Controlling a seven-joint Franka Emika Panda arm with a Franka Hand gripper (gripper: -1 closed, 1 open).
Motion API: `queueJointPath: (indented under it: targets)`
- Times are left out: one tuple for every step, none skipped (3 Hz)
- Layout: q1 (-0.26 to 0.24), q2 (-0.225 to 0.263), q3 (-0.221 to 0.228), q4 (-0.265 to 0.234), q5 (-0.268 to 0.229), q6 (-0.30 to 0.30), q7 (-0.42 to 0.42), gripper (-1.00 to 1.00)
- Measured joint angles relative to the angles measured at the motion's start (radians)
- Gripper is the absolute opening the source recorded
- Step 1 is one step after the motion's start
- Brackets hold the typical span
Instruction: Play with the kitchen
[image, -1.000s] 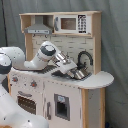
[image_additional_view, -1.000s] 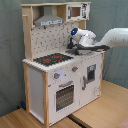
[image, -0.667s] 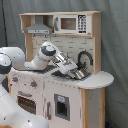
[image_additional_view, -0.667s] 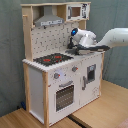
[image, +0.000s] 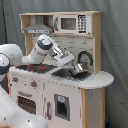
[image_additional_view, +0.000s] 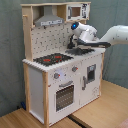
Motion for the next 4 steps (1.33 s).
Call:
queueJointPath:
  targets:
    - [0.04, 0.002, -0.012, 0.076, 0.013, -0.001, 0.056, -1.0]
    - [0.072, 0.002, -0.007, 0.128, 0.084, 0.017, 0.107, -1.0]
    - [0.096, 0.001, 0.006, 0.181, 0.151, 0.036, 0.158, -1.0]
    - [0.104, 0.001, 0.036, 0.226, 0.215, 0.064, 0.213, -1.0]
